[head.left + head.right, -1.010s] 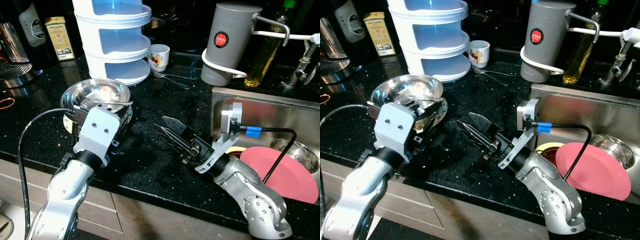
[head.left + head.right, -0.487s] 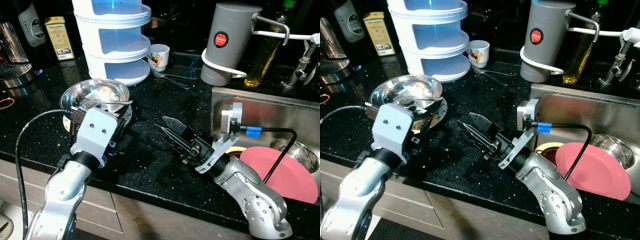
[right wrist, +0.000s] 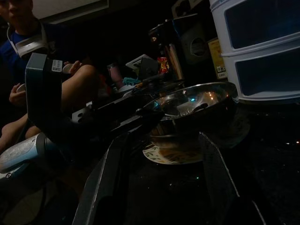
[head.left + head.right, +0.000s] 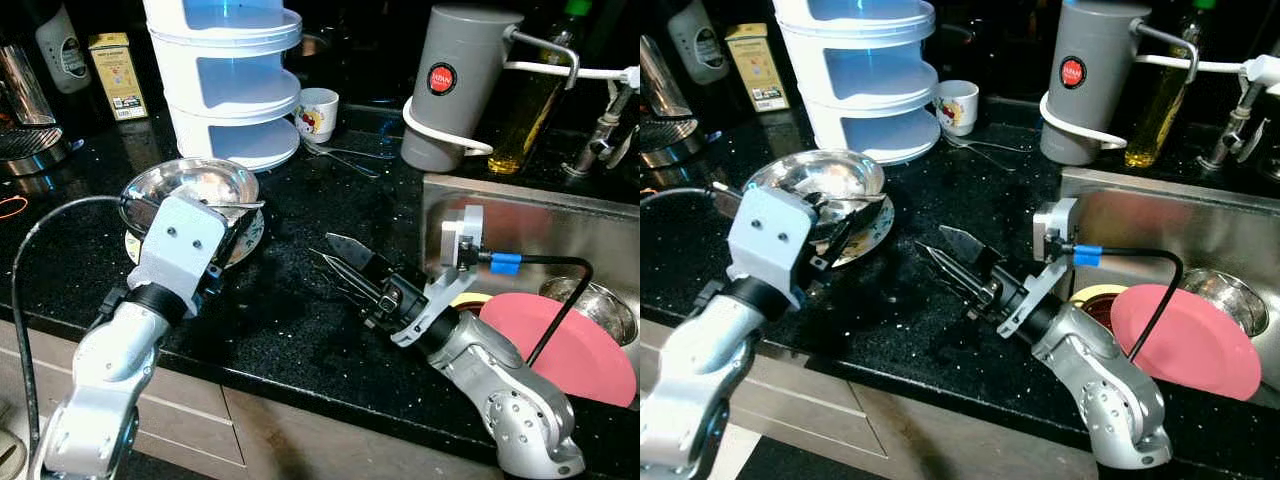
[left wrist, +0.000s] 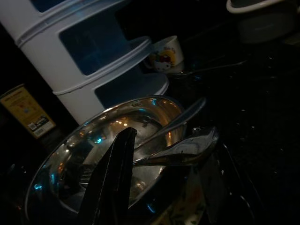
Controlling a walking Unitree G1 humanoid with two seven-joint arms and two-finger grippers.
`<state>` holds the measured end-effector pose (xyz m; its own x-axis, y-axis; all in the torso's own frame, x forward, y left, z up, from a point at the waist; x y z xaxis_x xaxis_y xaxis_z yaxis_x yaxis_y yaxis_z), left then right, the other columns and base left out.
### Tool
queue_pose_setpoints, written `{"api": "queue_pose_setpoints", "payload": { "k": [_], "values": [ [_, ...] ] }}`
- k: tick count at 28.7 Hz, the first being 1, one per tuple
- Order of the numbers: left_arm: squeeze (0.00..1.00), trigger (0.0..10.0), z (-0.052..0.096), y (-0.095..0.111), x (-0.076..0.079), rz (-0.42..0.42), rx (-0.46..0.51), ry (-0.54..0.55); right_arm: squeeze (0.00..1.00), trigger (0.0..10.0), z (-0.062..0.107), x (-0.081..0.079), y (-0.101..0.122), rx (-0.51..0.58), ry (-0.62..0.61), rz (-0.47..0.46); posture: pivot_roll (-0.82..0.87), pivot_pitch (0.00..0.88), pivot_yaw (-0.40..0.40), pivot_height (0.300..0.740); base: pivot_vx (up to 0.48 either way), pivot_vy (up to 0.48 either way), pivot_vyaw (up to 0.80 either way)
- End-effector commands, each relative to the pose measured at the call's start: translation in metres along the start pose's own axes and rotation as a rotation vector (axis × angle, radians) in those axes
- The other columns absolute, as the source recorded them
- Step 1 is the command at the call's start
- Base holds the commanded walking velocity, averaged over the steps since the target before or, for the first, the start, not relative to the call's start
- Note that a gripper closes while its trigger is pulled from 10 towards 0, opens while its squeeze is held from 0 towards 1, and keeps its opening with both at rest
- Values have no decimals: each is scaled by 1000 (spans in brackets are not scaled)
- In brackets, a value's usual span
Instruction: Kitchen organization
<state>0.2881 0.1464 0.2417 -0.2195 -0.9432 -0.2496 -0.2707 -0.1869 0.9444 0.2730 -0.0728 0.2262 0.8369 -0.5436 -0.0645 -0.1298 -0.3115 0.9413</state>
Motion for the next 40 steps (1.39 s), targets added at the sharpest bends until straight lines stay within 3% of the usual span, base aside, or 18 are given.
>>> {"api": "queue_pose_setpoints", "payload": {
  "k": [1,5,13,14,15,21,22,23,25,26,27,40],
  "values": [
    [0,10000,-1,-5,1,-9,-35,-27,0,10000,2,1,0,0,-10,2,13,50,-31,740,0,0,0],
    [0,10000,-2,-9,7,-25,-82,-88,0,10000,3,2,0,-5,-14,6,13,51,-31,740,0,0,0],
    [0,9882,0,-17,3,-53,-130,-103,0,10000,3,3,0,-7,-19,9,12,53,-30,740,0,0,0],
    [0,6196,0,-17,2,-59,-133,-102,0,10000,3,3,0,-6,-20,8,12,52,-30,740,0,0,0],
    [0,4667,0,-17,1,-68,-134,-99,0,10000,3,3,0,-7,-21,9,12,52,-30,740,0,0,0],
    [0,4510,-1,-14,-3,-87,-139,-96,0,10000,3,3,0,-7,-25,8,11,52,-31,740,0,0,0],
    [0,3333,-2,-14,-3,-92,-139,-97,0,10000,3,3,0,-7,-26,9,11,50,-31,740,0,0,0],
    [0,2824,-2,-13,-3,-95,-140,-98,0,10000,3,3,0,-7,-26,9,10,50,-31,740,0,0,0],
    [0,2745,-2,-13,-3,-98,-138,-99,0,10000,3,3,0,-8,-27,9,10,47,-31,740,0,0,0],
    [0,4510,-2,-11,-3,-102,-133,-102,0,10000,3,3,-1,-8,-26,9,11,46,-31,740,0,0,0],
    [0,10000,-3,-9,-3,-105,-125,-104,0,10000,3,3,-1,-9,-25,9,11,45,-31,740,0,0,0],
    [0,10000,-5,-3,-2,-109,-99,-112,0,10000,3,1,-2,-12,-21,9,8,33,-27,740,0,0,0]
  ]
}}
Point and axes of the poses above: a point about 5 cm out from each wrist's last joint towards the gripper, its own z axis pointing back from the gripper into the wrist, its own y axis along the axis of the wrist's last joint, x = y × z, the point moved 4 cm from there along -z, pointing out of the wrist towards the gripper, and after that the axes turned 12 degrees about z, right-handed, at the moved point
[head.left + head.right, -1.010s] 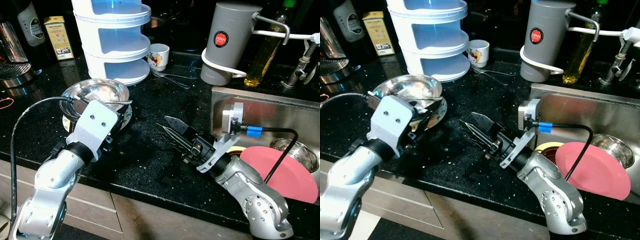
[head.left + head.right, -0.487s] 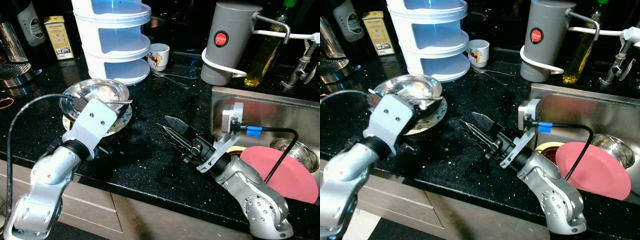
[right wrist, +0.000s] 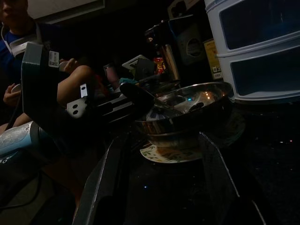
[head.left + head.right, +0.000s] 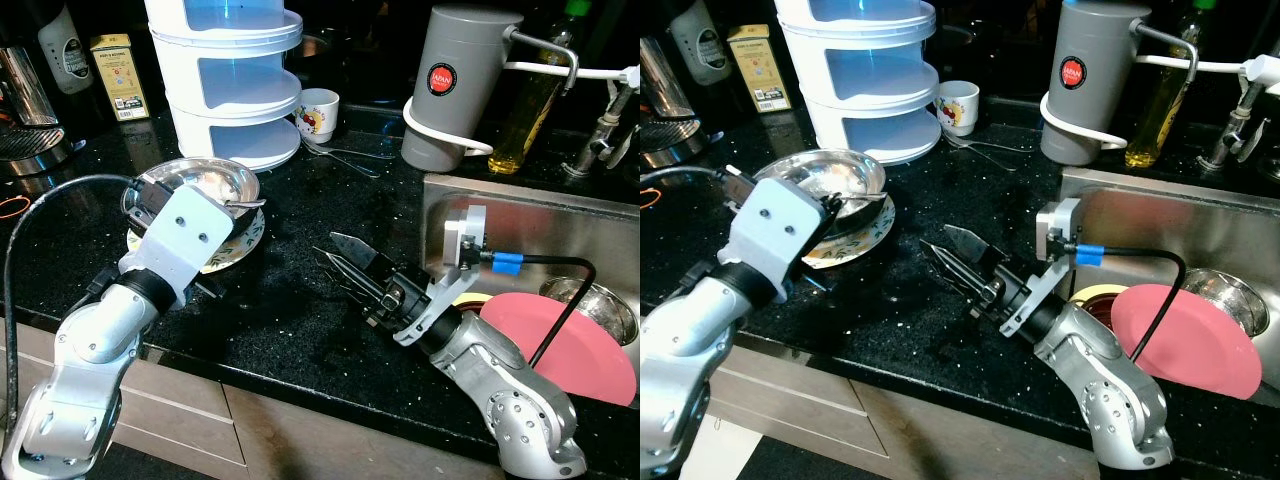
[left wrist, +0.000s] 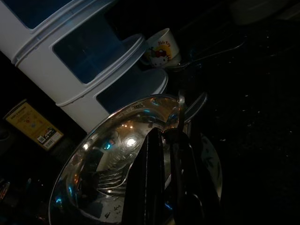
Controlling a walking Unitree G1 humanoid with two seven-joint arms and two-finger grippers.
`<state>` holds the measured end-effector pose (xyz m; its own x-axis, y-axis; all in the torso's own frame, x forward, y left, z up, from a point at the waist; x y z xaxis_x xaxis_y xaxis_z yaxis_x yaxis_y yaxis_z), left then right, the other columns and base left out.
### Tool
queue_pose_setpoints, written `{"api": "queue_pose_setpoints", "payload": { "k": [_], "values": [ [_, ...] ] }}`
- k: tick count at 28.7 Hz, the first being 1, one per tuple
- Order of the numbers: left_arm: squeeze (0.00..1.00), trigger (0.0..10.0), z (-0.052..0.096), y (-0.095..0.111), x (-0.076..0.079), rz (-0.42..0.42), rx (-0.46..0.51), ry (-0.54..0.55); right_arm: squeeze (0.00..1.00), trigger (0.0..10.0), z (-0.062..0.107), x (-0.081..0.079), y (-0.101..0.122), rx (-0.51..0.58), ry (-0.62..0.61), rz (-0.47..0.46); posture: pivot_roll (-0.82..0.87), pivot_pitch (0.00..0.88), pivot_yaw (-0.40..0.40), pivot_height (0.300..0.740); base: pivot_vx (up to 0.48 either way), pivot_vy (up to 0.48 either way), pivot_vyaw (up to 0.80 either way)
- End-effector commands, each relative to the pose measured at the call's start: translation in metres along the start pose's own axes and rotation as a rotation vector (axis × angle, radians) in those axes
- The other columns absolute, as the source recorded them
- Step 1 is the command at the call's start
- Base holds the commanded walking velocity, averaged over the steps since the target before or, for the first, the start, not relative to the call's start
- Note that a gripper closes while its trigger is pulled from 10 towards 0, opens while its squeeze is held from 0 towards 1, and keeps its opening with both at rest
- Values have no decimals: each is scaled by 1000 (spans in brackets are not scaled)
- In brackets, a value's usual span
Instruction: Kitchen organization
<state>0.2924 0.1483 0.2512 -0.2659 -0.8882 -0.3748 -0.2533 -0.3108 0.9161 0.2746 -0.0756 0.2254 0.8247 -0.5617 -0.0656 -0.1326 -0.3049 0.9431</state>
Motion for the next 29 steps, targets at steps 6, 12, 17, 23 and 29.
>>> {"api": "queue_pose_setpoints", "payload": {
  "k": [6,12,17,23,29],
  "values": [
    [0,10000,-4,-3,18,341,-72,-120,0,10000,1,-1,-2,-16,1,9,9,39,-29,740,0,0,0],
    [0,10000,0,-3,29,436,-142,-225,0,10000,1,-2,-3,-23,1,7,10,47,-27,740,0,0,0],
    [0,10000,2,-1,30,499,-166,-245,0,10000,1,-3,-4,-26,-1,5,11,51,-26,740,0,0,0],
    [0,10000,2,7,29,553,-166,-255,0,10000,1,-2,-5,-26,-6,0,12,54,-25,740,0,0,0],
    [0,10000,2,8,28,548,-189,-252,0,10000,2,-2,-6,-27,-9,-2,10,55,-24,740,0,0,0]
  ]
}}
Point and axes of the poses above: a point about 5 cm out from each wrist's last joint towards the gripper, its own z axis pointing back from the gripper into the wrist, its own y axis along the axis of the wrist's last joint, x = y × z, the point moved 4 cm from there along -z, pointing out of the wrist towards the gripper, and after that the axes turned 12 degrees about z, right-handed, at the moved point
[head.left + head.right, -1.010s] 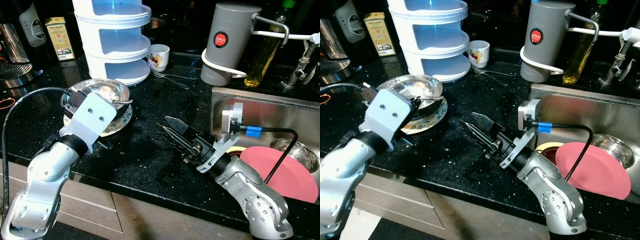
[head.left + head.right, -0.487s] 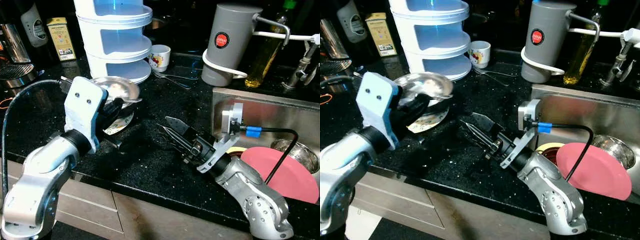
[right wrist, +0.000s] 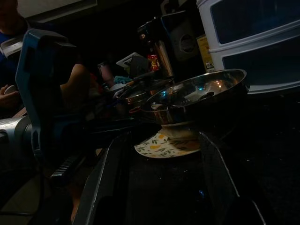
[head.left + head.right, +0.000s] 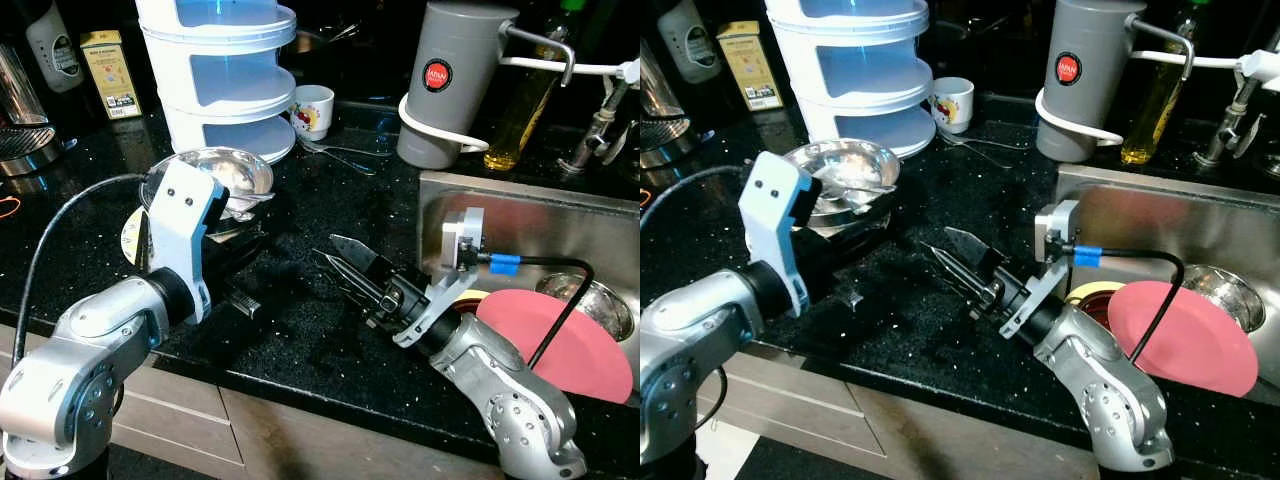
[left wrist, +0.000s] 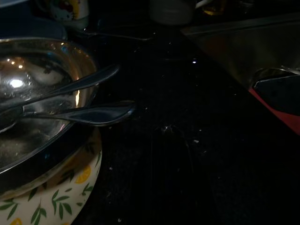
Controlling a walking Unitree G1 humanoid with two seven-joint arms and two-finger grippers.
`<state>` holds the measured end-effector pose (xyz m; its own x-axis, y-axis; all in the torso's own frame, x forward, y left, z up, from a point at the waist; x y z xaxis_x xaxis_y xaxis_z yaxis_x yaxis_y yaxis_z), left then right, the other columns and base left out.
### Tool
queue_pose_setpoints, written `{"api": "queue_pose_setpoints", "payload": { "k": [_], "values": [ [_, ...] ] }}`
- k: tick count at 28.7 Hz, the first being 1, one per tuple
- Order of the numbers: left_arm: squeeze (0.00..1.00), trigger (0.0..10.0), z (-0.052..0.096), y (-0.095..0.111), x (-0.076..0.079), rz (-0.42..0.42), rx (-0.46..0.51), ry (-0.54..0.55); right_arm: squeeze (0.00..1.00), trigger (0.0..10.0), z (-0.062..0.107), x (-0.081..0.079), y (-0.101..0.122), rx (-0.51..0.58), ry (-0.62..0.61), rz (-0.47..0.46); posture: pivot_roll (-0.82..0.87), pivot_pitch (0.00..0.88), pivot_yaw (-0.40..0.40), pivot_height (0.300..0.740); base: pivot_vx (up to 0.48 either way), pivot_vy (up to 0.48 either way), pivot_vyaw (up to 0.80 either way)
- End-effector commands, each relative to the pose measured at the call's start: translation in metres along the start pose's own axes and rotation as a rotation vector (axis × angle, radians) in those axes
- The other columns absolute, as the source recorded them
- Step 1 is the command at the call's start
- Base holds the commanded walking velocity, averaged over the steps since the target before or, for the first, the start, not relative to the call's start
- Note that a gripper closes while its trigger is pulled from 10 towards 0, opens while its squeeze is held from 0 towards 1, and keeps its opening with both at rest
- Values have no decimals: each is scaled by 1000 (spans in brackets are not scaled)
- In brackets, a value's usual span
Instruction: Kitchen organization
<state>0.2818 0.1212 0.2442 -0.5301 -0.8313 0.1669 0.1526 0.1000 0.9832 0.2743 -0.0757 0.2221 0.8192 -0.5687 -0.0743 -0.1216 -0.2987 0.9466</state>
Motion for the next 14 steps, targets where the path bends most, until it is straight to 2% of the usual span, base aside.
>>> {"api": "queue_pose_setpoints", "payload": {
  "k": [1,3,4,5,6,7,9,11,12,14],
  "values": [
    [0,10000,1,3,1,-12,2,5,0,10000,0,-2,-3,-15,2,3,10,55,-24,740,0,0,0],
    [0,10000,1,3,0,-22,-2,11,0,10000,0,-2,-3,-15,2,3,10,55,-24,740,0,0,0],
    [0,10000,2,12,-3,-115,33,49,0,10000,1,-2,-2,-15,0,4,10,56,-24,740,0,0,0],
    [0,10000,2,17,-4,-159,50,68,0,10000,1,-2,-2,-15,0,4,10,56,-26,740,0,0,0],
    [0,10000,2,17,-4,-159,50,68,0,10000,1,-2,-2,-15,0,4,10,56,-26,740,0,0,0],
    [1000,10000,3,24,-5,-204,74,83,0,10000,1,-2,-2,-15,-1,5,10,56,-26,740,0,0,0],
    [1000,10000,4,28,-5,-227,85,91,0,10000,1,-2,-2,-15,-1,4,10,56,-27,740,0,0,0],
    [1000,10000,7,50,1,-392,157,88,0,10000,1,-2,-2,-15,0,4,11,57,-27,740,0,0,0],
    [1000,10000,7,50,1,-392,157,88,0,10000,1,-2,-2,-15,0,4,11,57,-27,740,0,0,0],
    [1000,10000,9,64,10,-498,213,64,0,10000,0,-2,-2,-15,0,4,14,58,-28,740,0,0,0]
  ]
}}
Point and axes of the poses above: a point about 5 cm out from each wrist's last joint towards the gripper, its own z axis pointing back from the gripper into the wrist, its own y axis along the axis of the wrist's last joint, x = y × z, the point moved 4 cm from there along -z, pointing out of the wrist towards the gripper, and after that the axes turned 12 degrees about z, right-handed, at the moved point
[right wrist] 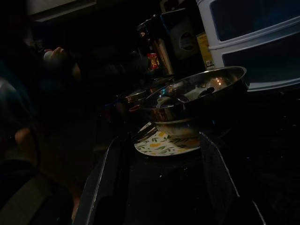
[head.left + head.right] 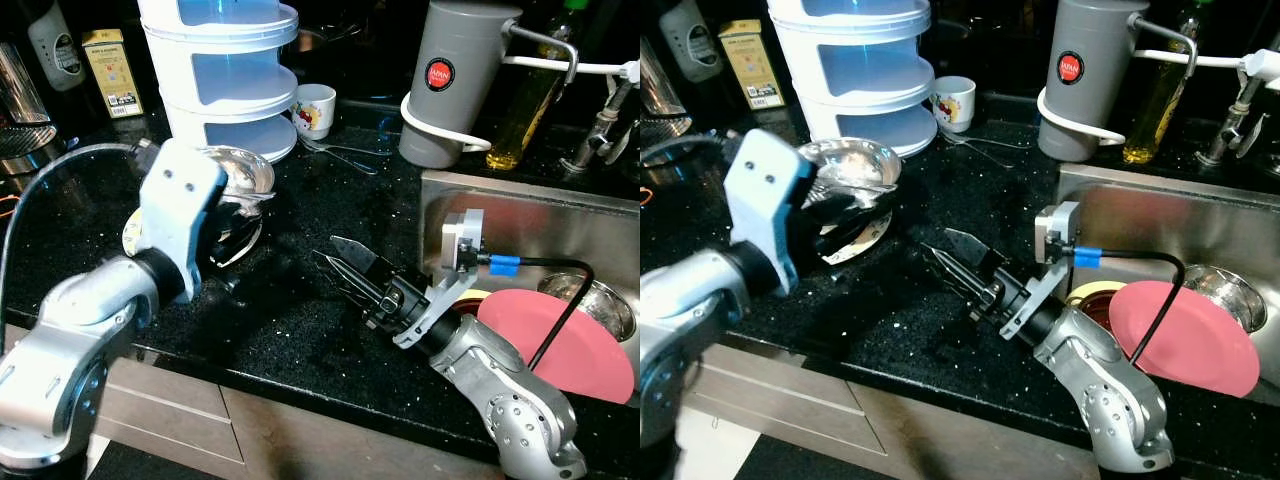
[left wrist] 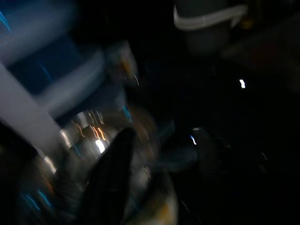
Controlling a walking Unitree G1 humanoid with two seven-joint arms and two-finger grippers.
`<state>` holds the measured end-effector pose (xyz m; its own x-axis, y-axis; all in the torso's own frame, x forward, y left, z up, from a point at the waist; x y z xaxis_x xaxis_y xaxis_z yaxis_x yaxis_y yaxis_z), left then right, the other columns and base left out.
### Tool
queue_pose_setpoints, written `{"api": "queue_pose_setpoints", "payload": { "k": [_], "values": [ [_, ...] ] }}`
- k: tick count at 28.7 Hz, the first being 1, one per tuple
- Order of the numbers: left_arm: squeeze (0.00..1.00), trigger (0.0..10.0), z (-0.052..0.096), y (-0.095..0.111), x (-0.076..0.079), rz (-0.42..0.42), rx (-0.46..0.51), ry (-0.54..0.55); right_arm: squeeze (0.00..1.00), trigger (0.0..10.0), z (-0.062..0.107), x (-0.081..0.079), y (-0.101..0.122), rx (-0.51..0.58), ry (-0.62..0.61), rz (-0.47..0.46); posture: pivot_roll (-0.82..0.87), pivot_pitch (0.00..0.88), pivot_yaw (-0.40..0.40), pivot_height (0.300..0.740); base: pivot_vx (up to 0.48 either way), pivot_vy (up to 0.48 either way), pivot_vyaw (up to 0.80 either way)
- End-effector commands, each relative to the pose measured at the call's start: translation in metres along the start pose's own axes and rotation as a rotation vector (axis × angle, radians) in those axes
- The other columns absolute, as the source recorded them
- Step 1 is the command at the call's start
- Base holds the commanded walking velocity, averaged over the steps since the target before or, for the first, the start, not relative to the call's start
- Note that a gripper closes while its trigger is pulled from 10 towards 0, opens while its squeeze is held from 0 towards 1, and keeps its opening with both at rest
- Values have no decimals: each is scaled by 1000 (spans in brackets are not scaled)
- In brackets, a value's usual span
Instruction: Kitchen organization
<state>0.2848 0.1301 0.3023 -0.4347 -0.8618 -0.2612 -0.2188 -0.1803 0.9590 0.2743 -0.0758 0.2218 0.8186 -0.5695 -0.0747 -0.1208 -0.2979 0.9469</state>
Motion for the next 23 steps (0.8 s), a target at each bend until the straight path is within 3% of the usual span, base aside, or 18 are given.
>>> {"api": "queue_pose_setpoints", "payload": {
  "k": [1,2,3,5,6,7,11,17,23],
  "values": [
    [1000,10000,2,9,6,-60,40,-26,0,10000,0,-2,-2,-13,1,4,14,58,-28,740,0,0,0],
    [1000,10000,2,12,7,-80,52,-34,0,10000,0,-2,-2,-13,1,3,14,58,-28,740,0,0,0],
    [78,10000,2,12,11,-101,52,-60,0,10000,0,-2,-2,-13,1,2,14,58,-27,740,0,0,0],
    [78,10000,3,11,13,-115,49,-78,0,10000,0,-2,-2,-12,2,2,14,58,-27,740,0,0,0],
    [0,10000,3,7,14,-134,35,-89,0,10000,0,-2,-2,-13,1,2,12,58,-26,740,0,0,0],
    [0,10000,3,7,14,-134,35,-89,0,10000,0,-2,-2,-13,1,2,12,58,-26,740,0,0,0],
    [0,10000,4,-11,14,-244,-38,-114,0,10000,0,-2,-2,-15,-1,2,11,58,-26,740,0,0,0],
    [0,10000,4,-40,1,-432,-118,-110,0,10000,0,-3,-2,-15,-5,4,-1,51,-19,740,0,0,0],
    [0,10000,-2,-42,-6,-543,-90,-100,0,10000,1,-4,-2,-14,-5,3,-11,46,-18,740,0,0,0]
  ]
}}
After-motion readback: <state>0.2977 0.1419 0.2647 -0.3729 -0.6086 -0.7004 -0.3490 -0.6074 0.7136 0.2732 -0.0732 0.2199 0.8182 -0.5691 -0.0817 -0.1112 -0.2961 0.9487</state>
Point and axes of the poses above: a point about 5 cm out from each wrist's last joint towards the gripper, its own z axis pointing back from the gripper into the wrist, its own y axis along the axis of the wrist's last joint, x = y × z, the point moved 4 cm from there along -z, pointing out of the wrist towards the gripper, and after that the axes turned 12 degrees about z, right-handed, at the moved point
